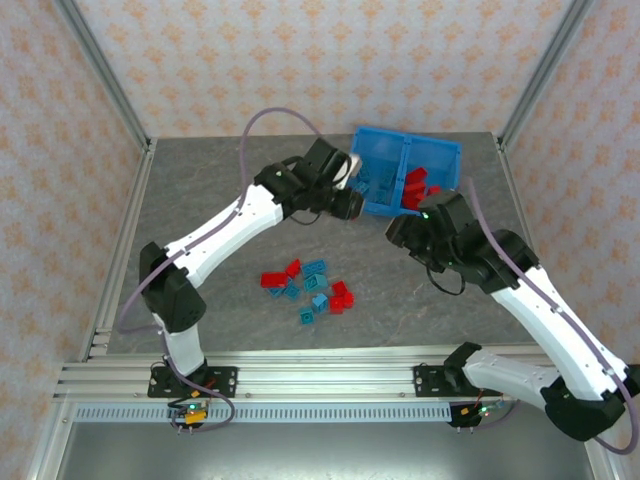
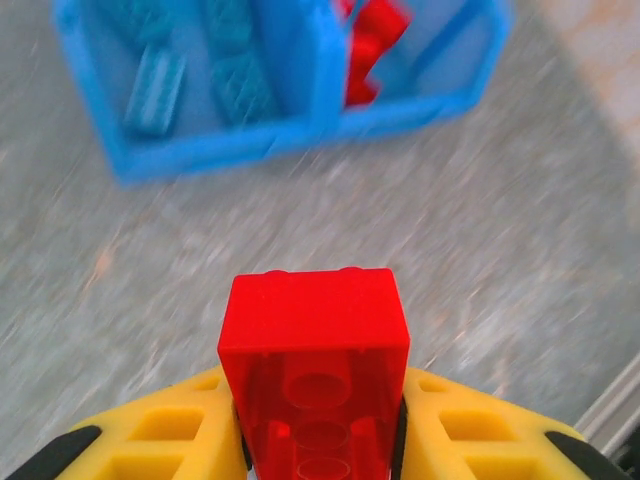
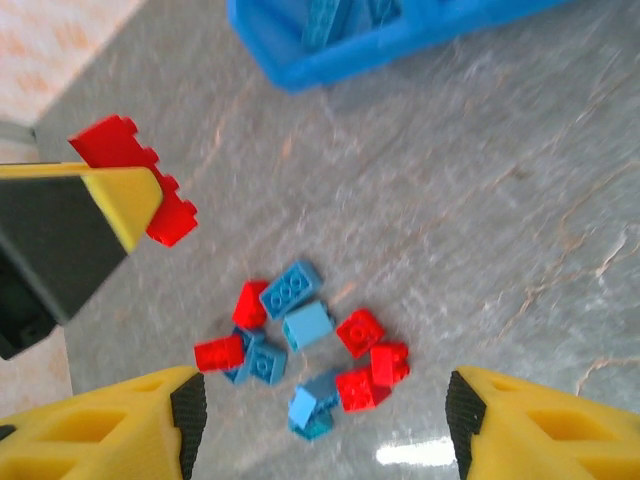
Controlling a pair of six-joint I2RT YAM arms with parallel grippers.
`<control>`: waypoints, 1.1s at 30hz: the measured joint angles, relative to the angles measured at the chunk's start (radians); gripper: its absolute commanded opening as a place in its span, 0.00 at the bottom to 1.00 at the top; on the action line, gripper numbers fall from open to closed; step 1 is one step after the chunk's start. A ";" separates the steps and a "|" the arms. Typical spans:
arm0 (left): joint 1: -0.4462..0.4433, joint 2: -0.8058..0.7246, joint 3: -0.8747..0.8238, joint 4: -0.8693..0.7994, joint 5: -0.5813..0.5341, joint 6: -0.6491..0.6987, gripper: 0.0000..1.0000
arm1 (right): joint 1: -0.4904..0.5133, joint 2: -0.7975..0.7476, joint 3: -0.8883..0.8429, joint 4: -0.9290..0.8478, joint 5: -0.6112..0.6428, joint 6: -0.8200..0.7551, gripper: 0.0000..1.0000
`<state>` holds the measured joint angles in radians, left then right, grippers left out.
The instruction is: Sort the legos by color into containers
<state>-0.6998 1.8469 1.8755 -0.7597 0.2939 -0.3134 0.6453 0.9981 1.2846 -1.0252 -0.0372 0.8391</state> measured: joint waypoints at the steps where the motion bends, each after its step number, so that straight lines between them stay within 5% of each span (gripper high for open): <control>1: 0.000 0.034 0.049 0.022 0.014 -0.016 0.33 | 0.000 -0.012 0.000 0.000 0.027 0.008 0.66; 14: -0.047 0.727 0.807 0.186 0.014 -0.308 0.31 | -0.001 -0.142 -0.044 -0.042 0.212 0.097 0.66; 18: -0.080 0.805 0.867 0.278 -0.049 -0.357 0.31 | -0.001 -0.179 -0.064 -0.071 0.222 0.124 0.65; 29: -0.102 0.883 0.933 0.459 -0.227 -0.366 0.72 | -0.001 -0.313 -0.120 -0.115 0.263 0.196 0.65; 33: -0.098 0.882 0.946 0.459 -0.246 -0.342 0.77 | -0.001 -0.295 -0.120 -0.112 0.262 0.197 0.65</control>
<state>-0.7979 2.7293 2.8212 -0.3012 0.0475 -0.6552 0.6445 0.7033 1.1648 -1.1370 0.2253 1.0363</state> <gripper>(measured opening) 0.749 0.648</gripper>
